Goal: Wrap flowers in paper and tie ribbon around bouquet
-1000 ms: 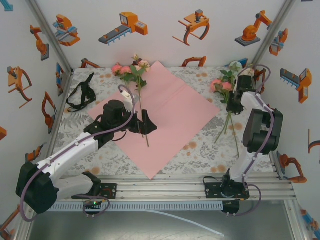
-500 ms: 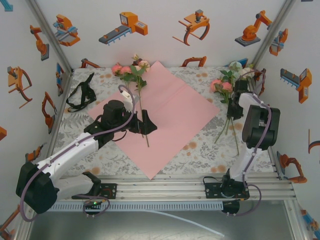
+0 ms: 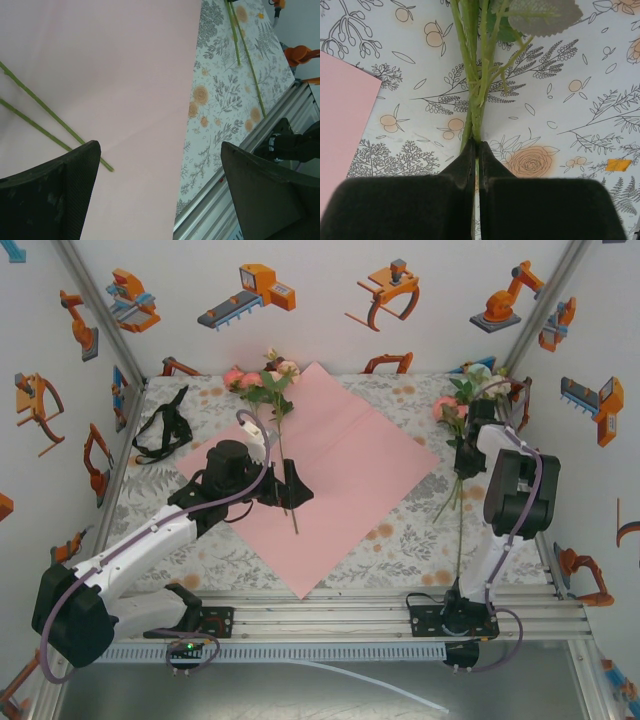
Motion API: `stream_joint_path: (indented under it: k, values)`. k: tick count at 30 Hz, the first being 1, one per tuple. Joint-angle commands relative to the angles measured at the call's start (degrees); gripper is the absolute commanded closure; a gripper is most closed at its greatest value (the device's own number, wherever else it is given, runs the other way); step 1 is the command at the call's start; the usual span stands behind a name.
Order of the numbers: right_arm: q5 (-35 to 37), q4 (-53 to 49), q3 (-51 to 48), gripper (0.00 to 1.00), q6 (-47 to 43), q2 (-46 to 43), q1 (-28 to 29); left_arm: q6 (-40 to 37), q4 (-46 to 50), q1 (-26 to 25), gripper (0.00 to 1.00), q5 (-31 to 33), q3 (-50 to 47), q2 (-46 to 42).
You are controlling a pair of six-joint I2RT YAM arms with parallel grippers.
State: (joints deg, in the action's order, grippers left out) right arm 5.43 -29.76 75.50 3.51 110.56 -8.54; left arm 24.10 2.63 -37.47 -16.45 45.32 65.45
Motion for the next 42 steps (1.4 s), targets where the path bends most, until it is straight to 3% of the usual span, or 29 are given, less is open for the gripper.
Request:
stream_joint_path:
  k: [1, 10, 16, 22, 26, 33, 42]
  values:
    - [-1.3, -1.0, 0.6, 1.00, -0.9, -2.3, 0.5, -1.5, 0.7, -0.2, 0.03, 0.3, 0.6, -0.8]
    - [4.2, 4.3, -2.2, 1.00, -1.9, -14.5, 4.8, -1.1, 1.8, -0.2, 0.03, 4.3, 0.8, -1.3]
    - [-0.1, 10.3, -4.8, 1.00, 5.0, -23.2, 8.9, -0.6, 2.7, 0.1, 0.03, 10.0, 0.4, -3.1]
    - [-2.8, 16.4, -3.8, 1.00, 14.3, -25.1, 16.3, 0.1, 3.1, 0.1, 0.03, 14.6, -0.7, -6.4]
    - [-1.5, 19.2, 1.2, 1.00, 17.5, -20.7, 24.2, 0.3, 4.9, 0.5, 0.03, 18.3, -1.4, -9.0]
    - [-1.1, 22.6, 16.8, 1.00, 21.3, -4.1, 36.0, 0.7, 9.5, 1.0, 0.03, 21.1, -1.8, -12.2]
    - [-1.3, 19.4, 37.3, 1.00, 25.8, 16.1, 42.2, 0.8, 12.0, 1.5, 0.03, 22.1, -3.3, -16.0]
